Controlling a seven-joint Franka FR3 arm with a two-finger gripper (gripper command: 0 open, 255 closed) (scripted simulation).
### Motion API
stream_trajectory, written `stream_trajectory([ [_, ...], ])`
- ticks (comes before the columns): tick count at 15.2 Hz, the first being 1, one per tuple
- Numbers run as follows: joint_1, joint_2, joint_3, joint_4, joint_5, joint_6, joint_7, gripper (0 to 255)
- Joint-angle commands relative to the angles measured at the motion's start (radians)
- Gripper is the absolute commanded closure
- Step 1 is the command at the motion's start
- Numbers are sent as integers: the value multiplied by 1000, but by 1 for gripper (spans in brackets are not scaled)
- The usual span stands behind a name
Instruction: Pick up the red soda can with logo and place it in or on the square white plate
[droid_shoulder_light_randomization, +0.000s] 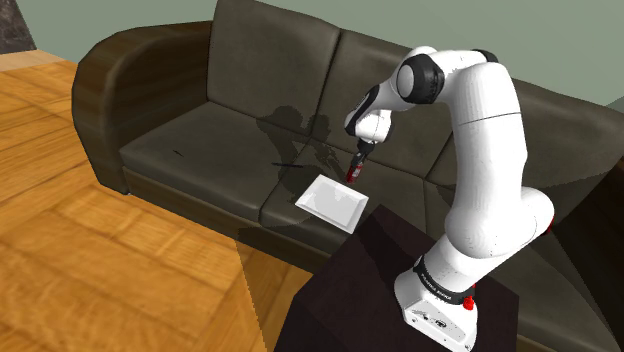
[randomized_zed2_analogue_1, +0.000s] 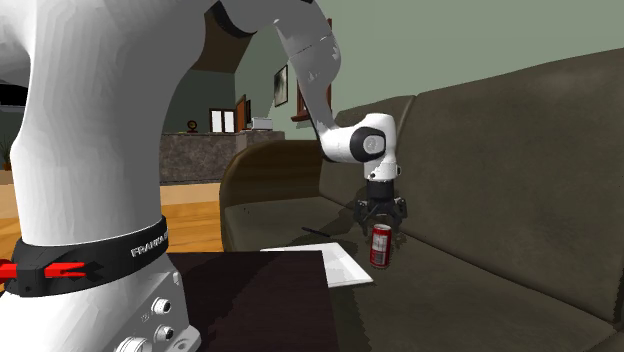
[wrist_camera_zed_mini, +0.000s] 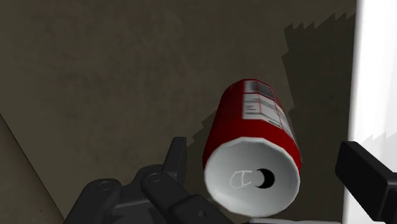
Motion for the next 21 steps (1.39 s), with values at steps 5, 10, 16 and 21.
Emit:
stream_trajectory([
  [5,-1,3,2,1,1,3,-1,0],
  [10,-1,2,1,0,1,2,-1,255],
  [16,-1,3,2,1,1,3,-1,255],
  [21,20,-54,-25,-22,-20,-34,13,255],
])
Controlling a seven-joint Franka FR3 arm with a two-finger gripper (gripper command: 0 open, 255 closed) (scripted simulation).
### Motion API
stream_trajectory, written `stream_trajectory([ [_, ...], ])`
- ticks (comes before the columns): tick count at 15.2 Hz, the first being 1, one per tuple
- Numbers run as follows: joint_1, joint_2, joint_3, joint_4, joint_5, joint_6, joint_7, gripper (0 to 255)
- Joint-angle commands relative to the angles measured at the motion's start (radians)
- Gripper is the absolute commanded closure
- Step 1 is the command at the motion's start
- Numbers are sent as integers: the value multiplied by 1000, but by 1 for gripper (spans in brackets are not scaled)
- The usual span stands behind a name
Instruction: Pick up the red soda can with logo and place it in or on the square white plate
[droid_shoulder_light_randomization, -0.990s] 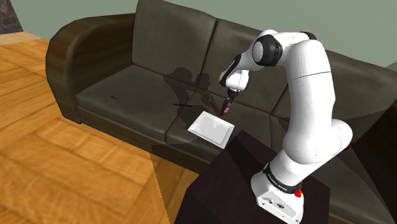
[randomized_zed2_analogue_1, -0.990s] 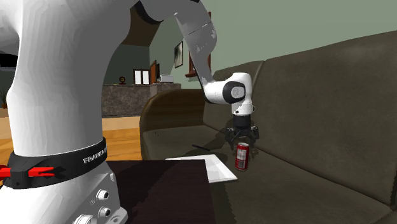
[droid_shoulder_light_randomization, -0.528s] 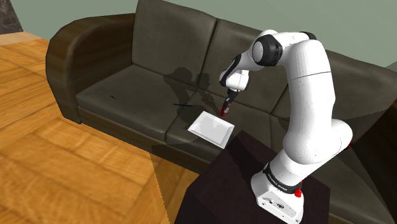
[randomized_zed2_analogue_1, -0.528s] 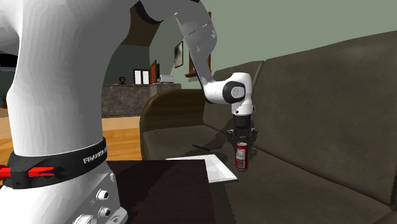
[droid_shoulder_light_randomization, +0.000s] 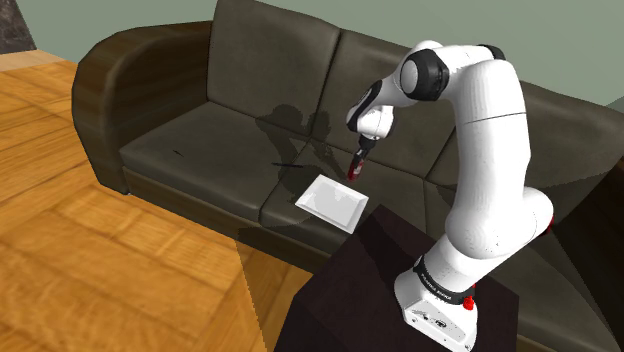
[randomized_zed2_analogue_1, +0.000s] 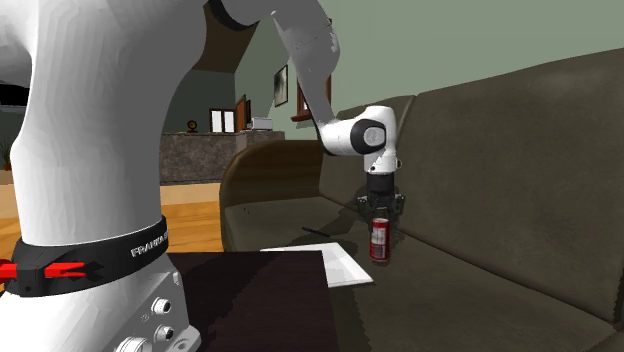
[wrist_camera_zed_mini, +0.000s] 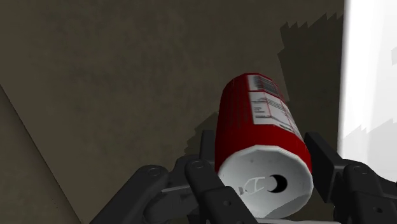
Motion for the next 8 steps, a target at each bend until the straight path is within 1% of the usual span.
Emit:
stream_trajectory([
  [1,8,-23,-11,-9,-9,-15,5,255],
  [8,36,-99,-49,-30,-45,-70,27,255],
])
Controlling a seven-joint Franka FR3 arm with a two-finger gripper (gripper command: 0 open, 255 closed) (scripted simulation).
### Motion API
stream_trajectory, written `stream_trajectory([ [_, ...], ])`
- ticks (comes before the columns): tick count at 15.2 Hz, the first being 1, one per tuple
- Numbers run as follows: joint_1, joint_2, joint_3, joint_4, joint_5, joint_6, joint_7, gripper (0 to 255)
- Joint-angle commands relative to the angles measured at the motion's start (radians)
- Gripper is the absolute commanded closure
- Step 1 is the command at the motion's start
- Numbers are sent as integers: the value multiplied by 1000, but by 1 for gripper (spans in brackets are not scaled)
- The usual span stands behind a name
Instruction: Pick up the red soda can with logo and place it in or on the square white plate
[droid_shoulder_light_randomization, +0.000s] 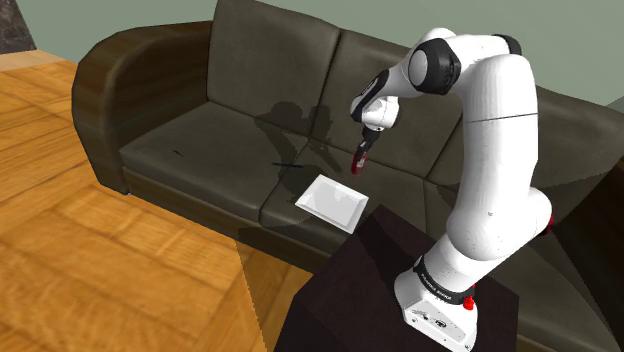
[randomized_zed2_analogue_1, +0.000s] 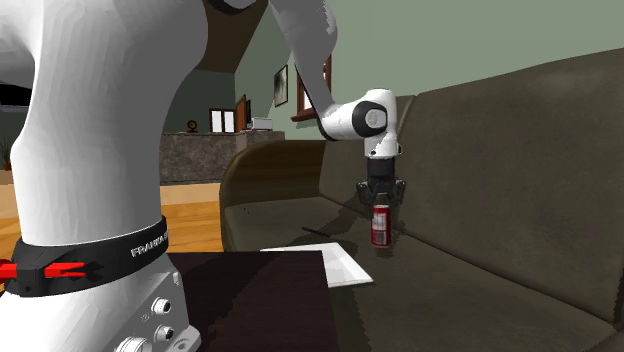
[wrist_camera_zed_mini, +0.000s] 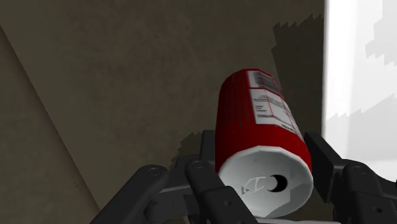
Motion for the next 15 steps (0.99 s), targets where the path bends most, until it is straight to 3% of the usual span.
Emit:
stream_trajectory([
  [1,8,-21,-11,-5,-11,-16,6,255],
  [5,20,-54,-27,-11,-28,-43,17,255],
  [15,271,-325,-93,-398,-135,93,221,255],
])
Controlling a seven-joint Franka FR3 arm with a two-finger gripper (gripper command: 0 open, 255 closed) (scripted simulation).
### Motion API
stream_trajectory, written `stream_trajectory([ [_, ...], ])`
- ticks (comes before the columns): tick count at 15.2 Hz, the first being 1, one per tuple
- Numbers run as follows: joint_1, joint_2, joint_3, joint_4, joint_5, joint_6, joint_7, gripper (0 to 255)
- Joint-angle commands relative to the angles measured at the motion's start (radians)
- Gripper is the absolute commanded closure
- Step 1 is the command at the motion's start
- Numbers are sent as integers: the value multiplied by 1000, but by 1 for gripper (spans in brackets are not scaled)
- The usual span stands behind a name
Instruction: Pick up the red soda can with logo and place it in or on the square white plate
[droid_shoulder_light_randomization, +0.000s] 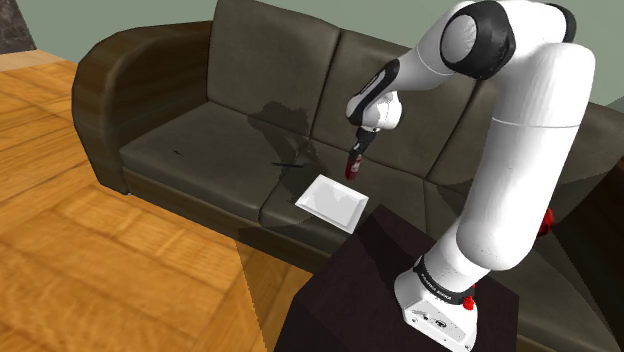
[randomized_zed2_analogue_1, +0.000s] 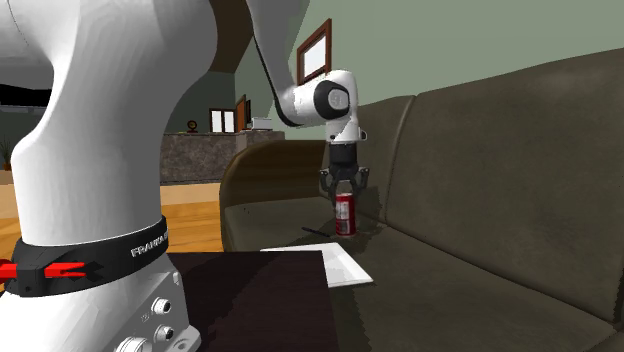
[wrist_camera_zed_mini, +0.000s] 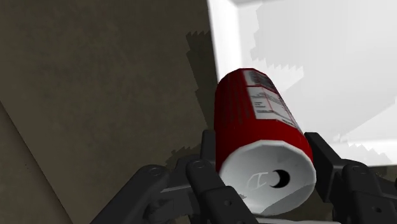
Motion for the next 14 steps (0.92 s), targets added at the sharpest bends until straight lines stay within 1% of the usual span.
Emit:
stream_trajectory([
  [1,64,-67,-23,-80,-43,20,68,255],
  [4,146,-146,-47,-173,-109,45,171,255],
  [6,203,-205,-62,-236,-169,58,260,255],
  [14,144,-81,23,-225,-26,156,160,255],
])
